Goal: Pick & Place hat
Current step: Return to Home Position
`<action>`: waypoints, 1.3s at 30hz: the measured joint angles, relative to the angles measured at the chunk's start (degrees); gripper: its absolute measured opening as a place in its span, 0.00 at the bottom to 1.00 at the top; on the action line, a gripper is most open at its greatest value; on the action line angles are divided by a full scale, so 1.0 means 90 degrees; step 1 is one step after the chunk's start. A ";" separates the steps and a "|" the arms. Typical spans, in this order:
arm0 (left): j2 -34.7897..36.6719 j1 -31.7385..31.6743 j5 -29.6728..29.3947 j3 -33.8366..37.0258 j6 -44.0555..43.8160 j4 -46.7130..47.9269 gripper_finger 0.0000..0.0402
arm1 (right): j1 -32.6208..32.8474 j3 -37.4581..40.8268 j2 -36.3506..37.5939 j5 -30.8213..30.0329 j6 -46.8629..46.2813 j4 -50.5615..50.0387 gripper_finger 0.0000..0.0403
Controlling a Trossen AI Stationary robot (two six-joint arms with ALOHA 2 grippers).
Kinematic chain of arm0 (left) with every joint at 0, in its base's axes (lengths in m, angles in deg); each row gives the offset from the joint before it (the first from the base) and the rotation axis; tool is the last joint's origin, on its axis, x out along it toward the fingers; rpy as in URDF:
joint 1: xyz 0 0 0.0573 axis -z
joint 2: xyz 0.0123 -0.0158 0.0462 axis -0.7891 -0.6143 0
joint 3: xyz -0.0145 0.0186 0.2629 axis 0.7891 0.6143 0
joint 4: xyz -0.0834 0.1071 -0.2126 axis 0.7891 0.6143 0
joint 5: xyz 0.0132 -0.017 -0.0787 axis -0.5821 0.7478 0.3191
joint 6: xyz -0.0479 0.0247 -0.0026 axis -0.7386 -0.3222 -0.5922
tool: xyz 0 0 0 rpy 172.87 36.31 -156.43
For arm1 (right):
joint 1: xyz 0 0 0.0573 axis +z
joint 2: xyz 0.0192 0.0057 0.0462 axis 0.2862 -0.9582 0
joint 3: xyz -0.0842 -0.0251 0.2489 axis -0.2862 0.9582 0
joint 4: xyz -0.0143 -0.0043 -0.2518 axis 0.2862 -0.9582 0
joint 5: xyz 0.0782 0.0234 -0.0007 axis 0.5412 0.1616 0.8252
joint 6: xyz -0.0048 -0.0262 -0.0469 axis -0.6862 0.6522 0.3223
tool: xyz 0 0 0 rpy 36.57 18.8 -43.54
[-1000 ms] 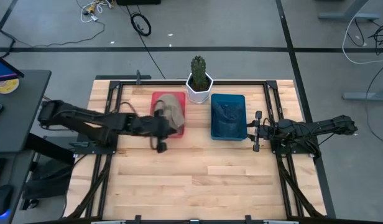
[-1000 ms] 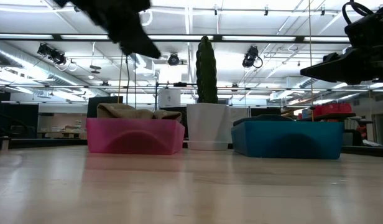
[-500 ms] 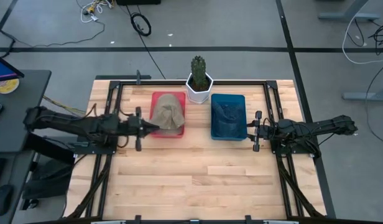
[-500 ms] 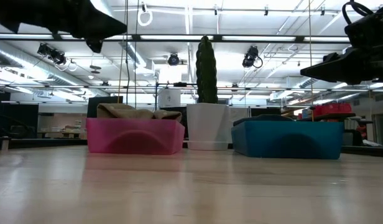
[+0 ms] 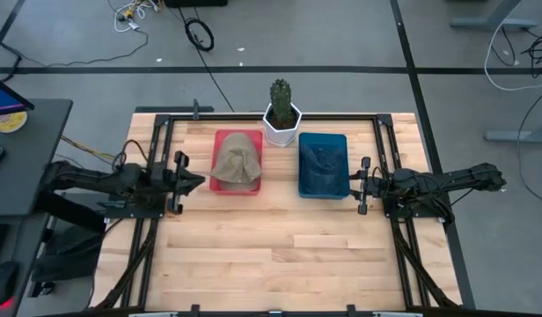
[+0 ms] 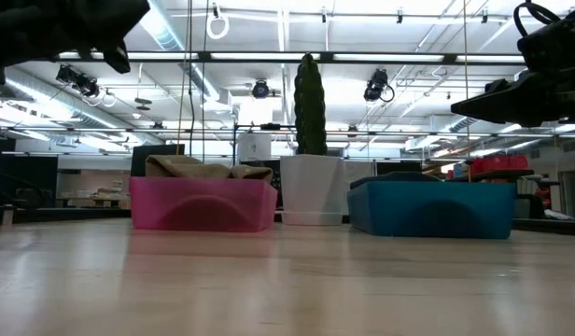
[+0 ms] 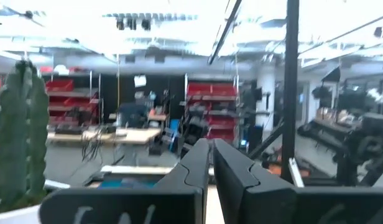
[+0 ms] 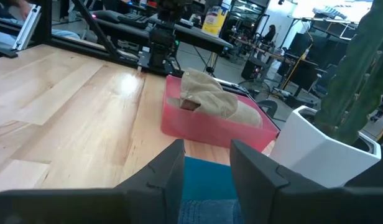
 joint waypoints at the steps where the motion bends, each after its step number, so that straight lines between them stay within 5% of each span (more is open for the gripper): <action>1: 0.0134 0.0000 0.0023 0.0035 0.0005 -0.0007 0.07 | -0.0001 0.0000 0.0000 0.0000 -0.0001 0.0000 0.33; 22: 0.1846 0.0000 0.0366 0.0072 0.0012 0.1295 0.07 | 0.0001 0.0000 0.0001 0.0000 -0.0001 0.0001 0.33; 39: 0.1838 -0.0014 0.0849 0.0467 0.0049 0.0708 0.07 | -0.0001 0.0000 0.0002 0.0000 0.0001 -0.0001 0.33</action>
